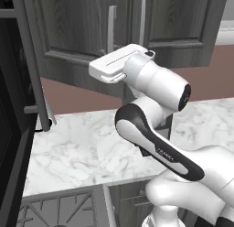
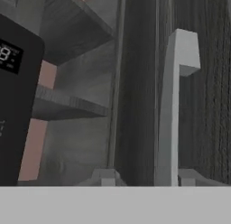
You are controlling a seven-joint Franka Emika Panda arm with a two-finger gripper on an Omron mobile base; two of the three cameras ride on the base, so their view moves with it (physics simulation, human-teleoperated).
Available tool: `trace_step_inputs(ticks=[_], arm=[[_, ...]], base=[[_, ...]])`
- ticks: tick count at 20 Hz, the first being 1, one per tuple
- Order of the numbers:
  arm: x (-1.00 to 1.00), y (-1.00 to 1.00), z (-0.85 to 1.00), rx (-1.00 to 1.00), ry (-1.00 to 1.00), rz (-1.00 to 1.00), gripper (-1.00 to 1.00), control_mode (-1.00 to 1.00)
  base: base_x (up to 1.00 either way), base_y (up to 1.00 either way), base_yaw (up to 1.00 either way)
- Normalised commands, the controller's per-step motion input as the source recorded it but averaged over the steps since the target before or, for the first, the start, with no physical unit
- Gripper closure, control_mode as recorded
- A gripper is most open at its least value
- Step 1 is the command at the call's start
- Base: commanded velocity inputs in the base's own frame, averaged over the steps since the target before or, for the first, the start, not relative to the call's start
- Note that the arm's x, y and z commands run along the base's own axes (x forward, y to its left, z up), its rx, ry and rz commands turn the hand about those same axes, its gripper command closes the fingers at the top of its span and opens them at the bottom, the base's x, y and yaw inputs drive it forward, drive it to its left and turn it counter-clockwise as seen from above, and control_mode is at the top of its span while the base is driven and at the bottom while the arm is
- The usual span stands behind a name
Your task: Get the candle and the liquor from the cabinet and move them to the dining counter.
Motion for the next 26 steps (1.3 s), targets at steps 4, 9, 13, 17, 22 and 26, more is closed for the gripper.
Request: trace_step_inputs(ticks=[4,9,13,17,22,26], arm=[[-0.38,0.72,0.0,-0.03,0.09,0.11,1.0,-1.0],[-0.29,0.69,0.0,-0.02,0.1,0.11,1.0,-1.0],[-0.27,0.63,-0.01,-0.02,0.08,0.12,1.0,-1.0],[-0.11,0.65,-0.08,-0.04,0.06,0.1,1.0,-1.0],[-0.02,0.55,-0.07,-0.04,0.02,0.07,-1.0,-1.0],[0.0,0.0,0.0,0.0,0.0,0.0,-1.0,-1.0]], base=[[0.0,0.0,0.0],[0.0,0.0,0.0],[0.0,0.0,0.0],[0.0,0.0,0.0],[0.0,0.0,0.0],[0.0,0.0,0.0]])
